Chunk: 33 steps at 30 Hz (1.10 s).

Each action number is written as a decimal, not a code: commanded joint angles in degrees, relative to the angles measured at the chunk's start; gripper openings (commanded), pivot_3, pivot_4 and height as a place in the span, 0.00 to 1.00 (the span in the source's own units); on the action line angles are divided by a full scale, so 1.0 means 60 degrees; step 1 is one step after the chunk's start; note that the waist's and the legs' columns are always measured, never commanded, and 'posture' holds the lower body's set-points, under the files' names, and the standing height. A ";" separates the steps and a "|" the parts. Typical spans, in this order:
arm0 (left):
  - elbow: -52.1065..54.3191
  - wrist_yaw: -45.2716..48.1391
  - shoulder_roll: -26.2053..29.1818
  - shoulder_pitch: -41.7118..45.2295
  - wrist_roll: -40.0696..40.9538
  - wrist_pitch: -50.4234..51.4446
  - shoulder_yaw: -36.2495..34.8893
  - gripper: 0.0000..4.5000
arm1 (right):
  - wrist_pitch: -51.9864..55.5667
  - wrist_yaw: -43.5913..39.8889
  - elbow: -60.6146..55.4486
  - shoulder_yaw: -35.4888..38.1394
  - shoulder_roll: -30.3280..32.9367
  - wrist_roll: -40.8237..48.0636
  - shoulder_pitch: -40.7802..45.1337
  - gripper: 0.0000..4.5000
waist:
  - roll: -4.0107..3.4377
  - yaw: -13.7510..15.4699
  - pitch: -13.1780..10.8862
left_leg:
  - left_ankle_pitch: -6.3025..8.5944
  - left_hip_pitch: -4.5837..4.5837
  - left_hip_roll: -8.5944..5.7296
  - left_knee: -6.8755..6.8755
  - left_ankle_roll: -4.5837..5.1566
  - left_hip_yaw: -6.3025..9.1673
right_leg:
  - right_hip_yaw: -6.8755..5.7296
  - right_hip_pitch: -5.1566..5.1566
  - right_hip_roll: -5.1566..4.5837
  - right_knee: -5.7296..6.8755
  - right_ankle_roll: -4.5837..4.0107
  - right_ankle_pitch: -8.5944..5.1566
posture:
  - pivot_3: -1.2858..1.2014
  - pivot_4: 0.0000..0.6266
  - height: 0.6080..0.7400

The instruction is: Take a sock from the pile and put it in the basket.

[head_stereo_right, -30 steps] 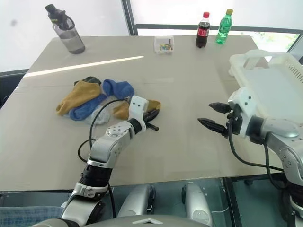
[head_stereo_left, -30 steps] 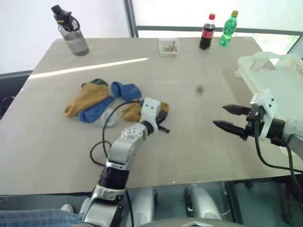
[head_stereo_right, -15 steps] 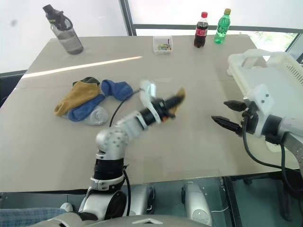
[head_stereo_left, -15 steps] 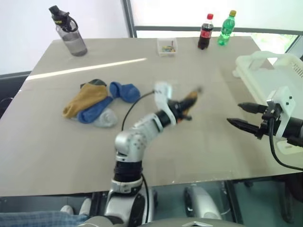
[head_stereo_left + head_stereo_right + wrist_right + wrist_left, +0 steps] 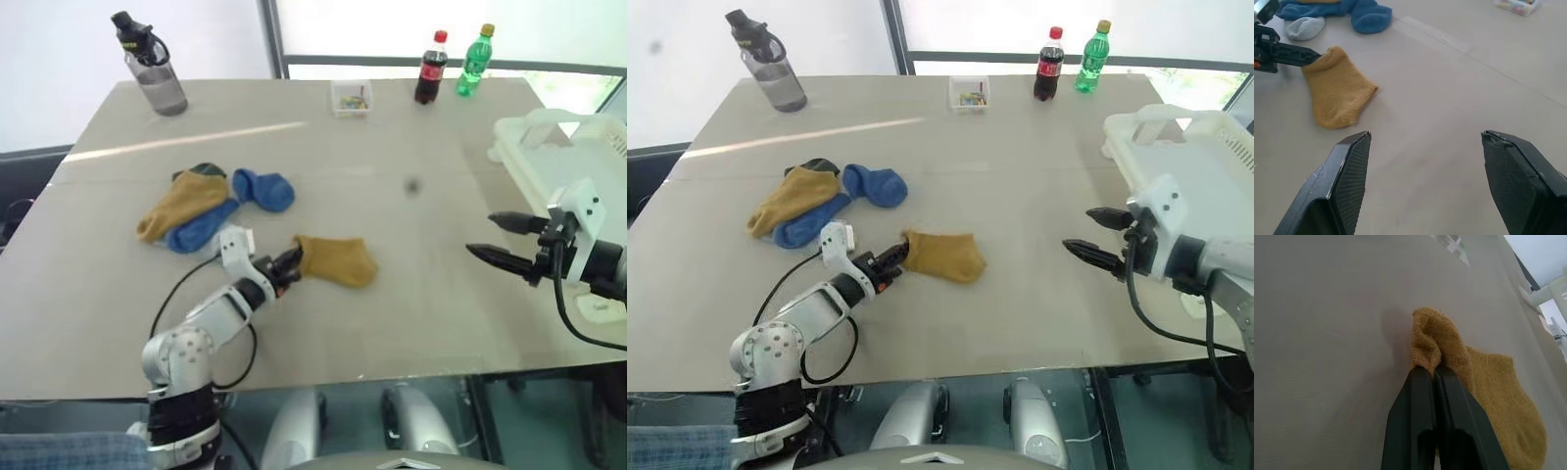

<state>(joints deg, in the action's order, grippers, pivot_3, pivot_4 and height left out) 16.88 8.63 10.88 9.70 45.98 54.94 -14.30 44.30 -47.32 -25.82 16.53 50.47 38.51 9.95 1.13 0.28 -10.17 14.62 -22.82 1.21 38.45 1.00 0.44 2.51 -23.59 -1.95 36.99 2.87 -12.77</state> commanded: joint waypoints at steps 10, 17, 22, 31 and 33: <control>0.1042 0.0544 0.0258 -0.1107 0.0079 -0.0144 0.0593 0.70 | -0.0090 -0.0120 -0.0208 0.0090 -0.0039 0.0278 0.0076 0.82 | -0.0007 0.0028 0.0007 | 0.0000 0.0007 0.0004 -0.0004 0.0001 -0.0006 | 0.0003 0.0002 -0.0001 -0.0005 0.0000 0.0000 | 0.52 0.24 1.00; 0.1867 0.1415 0.1963 -0.1411 0.0619 0.0392 0.0230 0.70 | 0.0127 -0.0425 -0.0520 0.0197 -0.0051 0.0964 -0.0178 0.82 | -0.0008 -0.0109 0.0008 | 0.0001 0.0005 0.0011 -0.0009 0.0001 -0.0002 | -0.0001 -0.0001 0.0004 -0.0005 0.0000 -0.0001 | 0.52 0.24 1.00; 0.1839 0.1586 0.2773 -0.0976 0.0398 0.0266 0.0251 0.70 | 0.0039 -0.0406 -0.0714 -0.0122 -0.0156 0.1104 -0.0342 0.82 | -0.0005 -0.0139 0.0006 | 0.0001 0.0006 0.0012 -0.0007 0.0001 -0.0001 | -0.0001 0.0000 0.0003 -0.0005 -0.0015 -0.0012 | 0.52 0.24 1.00; 0.1604 0.2616 0.3816 -0.1183 0.0521 0.0153 -0.0109 0.70 | -0.0771 0.0138 -0.0627 -0.2001 -0.1210 -0.0133 0.0148 0.82 | -0.0004 -0.0188 0.0004 | 0.0001 0.0001 0.0014 -0.0015 0.0001 -0.0008 | 0.0002 -0.0014 0.0003 -0.0005 -0.0001 -0.0003 | 0.52 0.24 1.00; 0.1356 0.2666 0.3873 -0.1082 0.0446 0.0069 -0.0200 0.70 | -0.0988 0.0246 -0.0464 -0.2424 -0.1533 -0.0465 0.0390 0.82 | -0.0004 -0.0179 0.0004 | 0.0001 0.0002 0.0015 -0.0015 0.0001 -0.0007 | 0.0000 -0.0016 0.0003 -0.0005 -0.0007 -0.0007 | 0.52 0.24 1.00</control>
<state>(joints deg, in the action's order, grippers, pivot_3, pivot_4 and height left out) 25.44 23.68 33.45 2.69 48.56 56.73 -13.45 40.63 -46.54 -28.29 2.95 41.95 37.27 10.82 1.10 -0.79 -10.15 14.62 -22.81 1.30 38.37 1.01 0.41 2.50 -23.68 -1.94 36.96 2.74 -12.86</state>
